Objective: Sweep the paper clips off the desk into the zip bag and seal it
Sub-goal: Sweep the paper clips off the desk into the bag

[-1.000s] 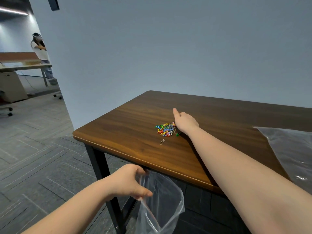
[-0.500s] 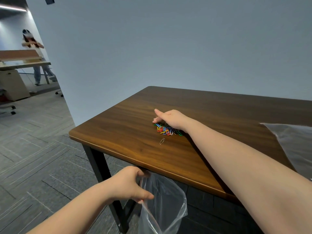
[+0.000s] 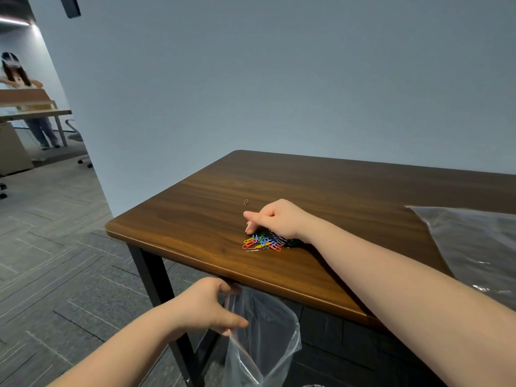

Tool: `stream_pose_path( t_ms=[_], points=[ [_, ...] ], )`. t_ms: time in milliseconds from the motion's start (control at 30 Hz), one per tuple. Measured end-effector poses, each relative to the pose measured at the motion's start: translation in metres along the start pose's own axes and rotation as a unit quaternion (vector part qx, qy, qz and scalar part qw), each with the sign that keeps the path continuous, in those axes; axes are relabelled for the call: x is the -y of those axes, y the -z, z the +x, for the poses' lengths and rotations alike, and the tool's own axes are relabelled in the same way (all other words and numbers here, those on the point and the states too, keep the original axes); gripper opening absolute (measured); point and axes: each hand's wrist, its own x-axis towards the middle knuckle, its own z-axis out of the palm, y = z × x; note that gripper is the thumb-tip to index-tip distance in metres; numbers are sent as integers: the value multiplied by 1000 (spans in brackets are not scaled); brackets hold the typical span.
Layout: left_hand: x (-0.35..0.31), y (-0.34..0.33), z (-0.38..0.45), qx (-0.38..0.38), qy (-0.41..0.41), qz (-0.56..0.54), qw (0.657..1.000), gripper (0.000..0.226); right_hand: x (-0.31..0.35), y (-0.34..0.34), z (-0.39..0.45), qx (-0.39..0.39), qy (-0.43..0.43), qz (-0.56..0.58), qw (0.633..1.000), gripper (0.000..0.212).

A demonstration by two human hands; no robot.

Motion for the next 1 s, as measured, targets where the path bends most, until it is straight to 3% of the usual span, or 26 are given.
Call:
stream_pose_path(
  t_ms=[167, 233, 333, 400, 567, 700, 1000],
  points=[
    [-3, -4, -4, -4, -16, -1, 1000, 64, 3, -4, -19, -3, 3, 25, 1000, 42],
    [-3, -5, -5, -7, -20, 2, 1000, 59, -1, -3, -20, -68, 2, 94, 993, 43],
    [-5, -6, -6, -10, -25, 6, 1000, 56, -14, 5, -9, -208, -43, 218, 953, 46],
    [-4, -5, -6, -9, -26, 9, 1000, 56, -23, 9, -1, -244, -67, 234, 939, 48],
    [-2, 0, -5, 0, -18, 11, 1000, 60, -17, 18, 16, -131, -58, 66, 987, 45],
    [1, 0, 2, 7, -2, 0, 1000, 61, -6, 15, 49, -42, -59, -14, 997, 54],
    [6, 2, 11, 5, -5, 44, 999, 48, -2, 4, 70, 11, -21, -57, 998, 60]
  ],
)
